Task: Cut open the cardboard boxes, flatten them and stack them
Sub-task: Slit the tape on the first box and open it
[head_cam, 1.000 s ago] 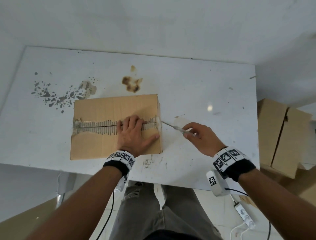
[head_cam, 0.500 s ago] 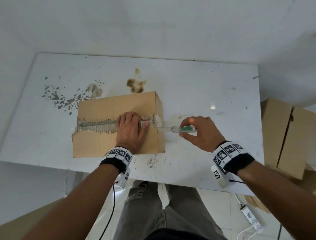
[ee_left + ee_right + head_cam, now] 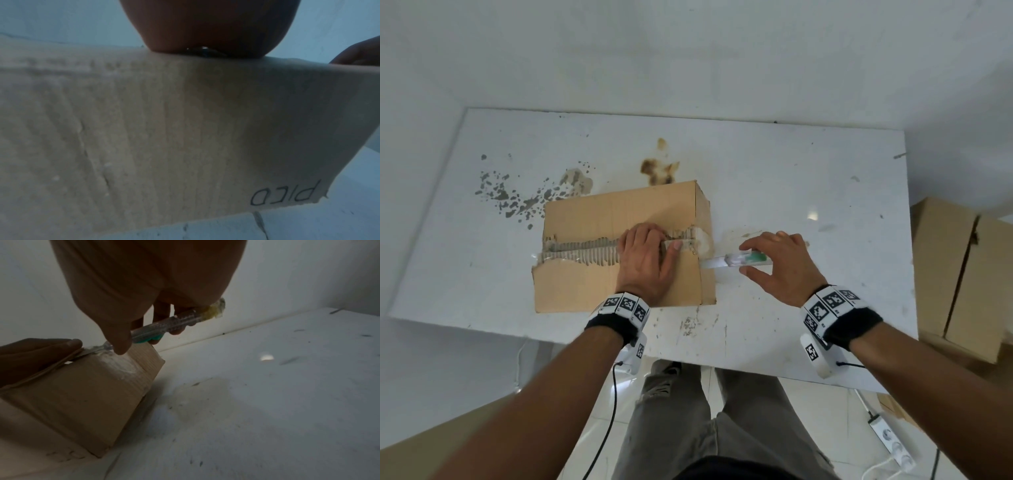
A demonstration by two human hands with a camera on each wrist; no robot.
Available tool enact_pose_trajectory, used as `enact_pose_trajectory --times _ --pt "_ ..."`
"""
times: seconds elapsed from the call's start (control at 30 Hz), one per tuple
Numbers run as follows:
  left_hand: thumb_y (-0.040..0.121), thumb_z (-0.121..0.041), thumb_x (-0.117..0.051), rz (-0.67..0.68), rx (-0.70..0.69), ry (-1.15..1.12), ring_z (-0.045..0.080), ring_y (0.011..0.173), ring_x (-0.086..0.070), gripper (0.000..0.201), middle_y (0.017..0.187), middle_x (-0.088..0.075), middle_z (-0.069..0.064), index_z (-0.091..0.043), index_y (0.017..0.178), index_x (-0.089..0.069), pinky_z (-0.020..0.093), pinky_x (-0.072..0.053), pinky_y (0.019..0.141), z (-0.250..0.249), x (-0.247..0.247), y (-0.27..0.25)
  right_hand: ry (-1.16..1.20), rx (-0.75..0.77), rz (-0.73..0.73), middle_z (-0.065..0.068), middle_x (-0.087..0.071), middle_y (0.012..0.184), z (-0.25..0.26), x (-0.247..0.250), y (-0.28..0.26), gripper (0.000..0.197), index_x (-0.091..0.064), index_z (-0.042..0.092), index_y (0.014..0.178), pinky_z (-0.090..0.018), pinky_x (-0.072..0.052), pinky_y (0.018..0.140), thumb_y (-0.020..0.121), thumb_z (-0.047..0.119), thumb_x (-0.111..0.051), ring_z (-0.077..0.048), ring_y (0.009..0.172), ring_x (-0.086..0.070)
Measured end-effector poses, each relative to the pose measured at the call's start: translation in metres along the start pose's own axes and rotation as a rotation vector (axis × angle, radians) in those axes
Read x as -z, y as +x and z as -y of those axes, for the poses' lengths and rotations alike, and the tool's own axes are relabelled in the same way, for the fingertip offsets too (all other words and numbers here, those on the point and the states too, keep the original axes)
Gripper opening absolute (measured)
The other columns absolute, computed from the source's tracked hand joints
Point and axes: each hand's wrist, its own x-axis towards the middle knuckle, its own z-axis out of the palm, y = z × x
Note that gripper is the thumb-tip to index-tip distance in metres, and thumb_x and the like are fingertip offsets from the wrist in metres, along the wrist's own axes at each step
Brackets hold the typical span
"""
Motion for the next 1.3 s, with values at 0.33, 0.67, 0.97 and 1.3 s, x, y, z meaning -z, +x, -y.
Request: enact_pose_trajectory --times 0.33,0.67,0.97,1.3 --pt "0.103 -0.042 -0.043 0.041 -0.075 -0.031 0.031 0.114 -0.054 0.039 0.108 -0.061 0.009 -0.009 0.091 -0.060 0.050 -0.039 0.104 0.003 -0.026 -0.014 -0.096 -0.085 0.149 0.015 -0.063 0.093 -0.008 -0.008 -0.021 0.029 -0.060 0.034 0.118 -0.036 -0.032 0.093 0.092 0.048 -0.062 -0.013 0.087 -0.048" --pt "0.101 -0.029 -0.050 -0.079 -0.060 -0.159 0.027 0.104 -0.056 0.027 0.102 -0.063 0.009 -0.007 0.088 -0.058 0.046 -0.045 0.095 0.009 0.020 0.006 0.048 0.021 0.005 0.011 -0.067 0.094 0.025 -0.001 0.002 0.036 -0.064 0.033 0.118 -0.035 -0.033 0.089 0.090 0.055 -0.059 -0.015 0.089 -0.055" --pt "0.104 -0.037 -0.038 -0.071 0.015 -0.234 -0.001 0.085 -0.047 0.040 0.096 -0.062 -0.009 -0.007 0.098 -0.064 0.051 -0.043 0.099 0.006 0.043 0.017 -0.116 0.139 -0.043 0.009 -0.065 0.085 0.049 0.030 0.027 0.039 -0.069 0.029 0.116 -0.039 -0.040 0.083 0.090 0.054 -0.056 -0.018 0.081 -0.054" --pt "0.068 -0.080 -0.063 0.211 -0.112 0.046 0.020 0.122 -0.047 0.087 0.129 -0.052 0.001 -0.012 0.120 -0.049 0.051 -0.025 0.117 -0.001 0.034 0.027 -0.121 -0.036 0.013 0.008 -0.066 0.086 0.028 0.026 0.011 0.028 -0.060 0.029 0.115 -0.038 -0.042 0.080 0.095 0.049 -0.058 -0.020 0.077 -0.059"
